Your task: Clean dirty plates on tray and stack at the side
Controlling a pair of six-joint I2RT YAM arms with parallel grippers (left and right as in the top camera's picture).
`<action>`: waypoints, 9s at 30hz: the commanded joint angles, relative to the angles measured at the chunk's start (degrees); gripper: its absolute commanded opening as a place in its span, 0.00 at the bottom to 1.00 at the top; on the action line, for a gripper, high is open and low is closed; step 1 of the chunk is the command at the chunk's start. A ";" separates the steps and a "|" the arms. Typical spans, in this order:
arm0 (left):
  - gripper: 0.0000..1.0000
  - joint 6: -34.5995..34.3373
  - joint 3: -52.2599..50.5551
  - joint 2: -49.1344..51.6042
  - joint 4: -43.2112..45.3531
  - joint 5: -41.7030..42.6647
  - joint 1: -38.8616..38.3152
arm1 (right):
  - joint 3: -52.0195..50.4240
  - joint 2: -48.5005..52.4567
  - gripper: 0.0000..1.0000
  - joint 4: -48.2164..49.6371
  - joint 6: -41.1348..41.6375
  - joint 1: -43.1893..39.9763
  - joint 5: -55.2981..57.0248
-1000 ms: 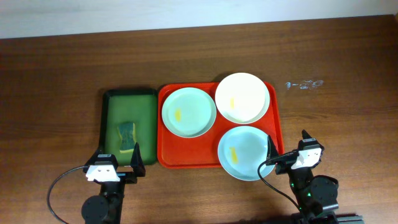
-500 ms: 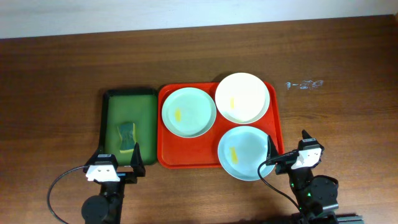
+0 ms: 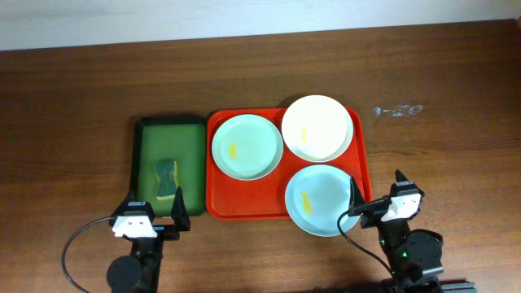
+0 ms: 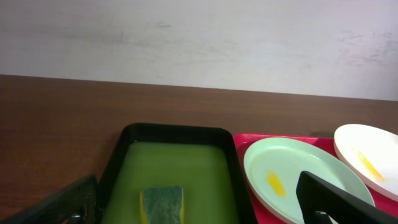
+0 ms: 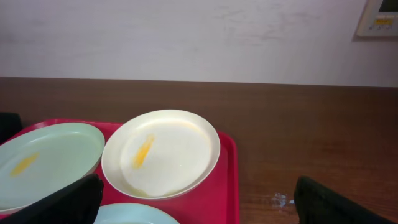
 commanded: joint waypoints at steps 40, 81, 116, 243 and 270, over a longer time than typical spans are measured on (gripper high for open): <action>0.99 0.98 17.00 9.51 -19.78 4.92 0.37 | 6.36 -0.13 0.98 -6.08 8.46 -0.42 -5.62; 0.89 -1.03 59.58 81.00 -46.75 5.88 0.37 | 71.45 108.85 0.25 -21.11 25.90 14.97 -11.32; 0.59 -3.93 59.21 81.15 -47.74 1.88 0.31 | 73.20 113.59 0.04 -31.82 32.20 20.57 -2.29; 0.00 -5.05 70.66 112.48 -36.30 25.88 -20.39 | 73.70 112.21 0.04 -37.51 21.20 16.87 -19.85; 0.00 -13.73 66.03 110.73 -31.08 1.81 -23.96 | 73.70 112.21 0.04 -37.29 21.40 16.98 -19.85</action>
